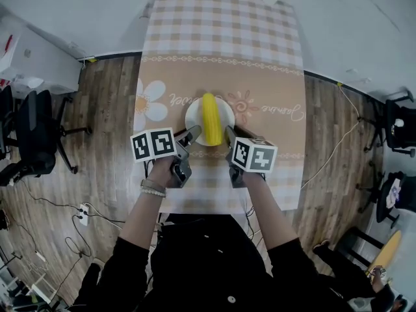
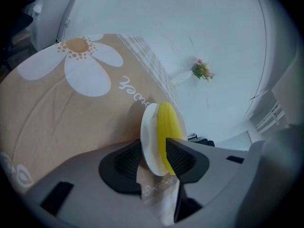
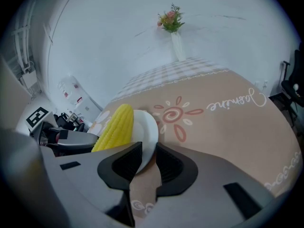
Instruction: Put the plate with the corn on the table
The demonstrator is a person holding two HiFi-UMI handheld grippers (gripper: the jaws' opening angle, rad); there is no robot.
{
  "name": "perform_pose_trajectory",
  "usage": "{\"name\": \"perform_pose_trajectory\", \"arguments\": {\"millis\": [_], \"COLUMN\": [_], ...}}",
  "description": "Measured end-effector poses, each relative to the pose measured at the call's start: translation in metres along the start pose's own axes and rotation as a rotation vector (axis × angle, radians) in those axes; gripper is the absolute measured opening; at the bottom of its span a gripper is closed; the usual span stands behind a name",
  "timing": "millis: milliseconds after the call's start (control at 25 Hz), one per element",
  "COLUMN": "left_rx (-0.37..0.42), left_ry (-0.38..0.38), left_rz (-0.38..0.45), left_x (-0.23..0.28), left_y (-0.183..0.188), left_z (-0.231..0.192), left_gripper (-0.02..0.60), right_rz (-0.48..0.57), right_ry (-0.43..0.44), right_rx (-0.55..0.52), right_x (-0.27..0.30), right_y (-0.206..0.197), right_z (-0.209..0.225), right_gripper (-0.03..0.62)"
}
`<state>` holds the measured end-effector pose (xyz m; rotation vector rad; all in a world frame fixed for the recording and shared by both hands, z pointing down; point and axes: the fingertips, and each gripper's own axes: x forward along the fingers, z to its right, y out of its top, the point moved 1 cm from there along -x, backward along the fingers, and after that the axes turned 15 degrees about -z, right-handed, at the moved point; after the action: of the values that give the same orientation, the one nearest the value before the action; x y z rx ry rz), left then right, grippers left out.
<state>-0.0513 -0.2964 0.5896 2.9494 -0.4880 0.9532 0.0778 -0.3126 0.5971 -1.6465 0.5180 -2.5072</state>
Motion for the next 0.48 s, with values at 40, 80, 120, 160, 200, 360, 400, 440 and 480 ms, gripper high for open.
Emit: {"name": "perform_pose_trajectory", "arguments": {"millis": [40, 80, 120, 160, 200, 360, 400, 440, 480], "left_rx": [0.006, 0.011, 0.013, 0.014, 0.015, 0.028, 0.032, 0.037, 0.041], "left_ry": [0.003, 0.007, 0.011, 0.016, 0.022, 0.040, 0.037, 0.033, 0.030], "left_rz": [-0.008, -0.014, -0.018, -0.021, -0.021, -0.005, 0.004, 0.015, 0.026], "left_x": [-0.001, -0.002, -0.003, -0.004, -0.005, -0.011, -0.013, -0.015, -0.017], "left_y": [-0.001, -0.003, -0.004, -0.004, -0.005, -0.007, -0.008, -0.008, -0.008], "left_z": [0.000, -0.001, -0.002, -0.004, -0.005, -0.005, -0.004, -0.003, -0.002], "left_gripper": [0.158, 0.160, 0.160, 0.160, 0.160, 0.160, 0.160, 0.160, 0.160], "right_rz": [-0.001, -0.001, -0.001, -0.002, -0.002, 0.010, 0.014, 0.018, 0.023], "right_ry": [-0.005, -0.009, -0.013, -0.016, -0.018, 0.001, 0.005, 0.005, 0.001], "right_rx": [-0.007, -0.013, -0.019, -0.025, -0.030, -0.027, -0.026, -0.027, -0.029], "right_x": [0.000, 0.000, 0.000, 0.000, 0.000, 0.000, 0.000, -0.001, -0.002], "right_y": [0.000, 0.001, 0.001, 0.001, 0.001, 0.001, 0.001, 0.001, 0.001], "right_z": [0.000, 0.000, 0.000, 0.000, 0.000, -0.001, -0.001, -0.001, 0.000], "right_gripper": [0.120, 0.120, 0.118, 0.118, 0.118, 0.120, 0.118, 0.118, 0.118]}}
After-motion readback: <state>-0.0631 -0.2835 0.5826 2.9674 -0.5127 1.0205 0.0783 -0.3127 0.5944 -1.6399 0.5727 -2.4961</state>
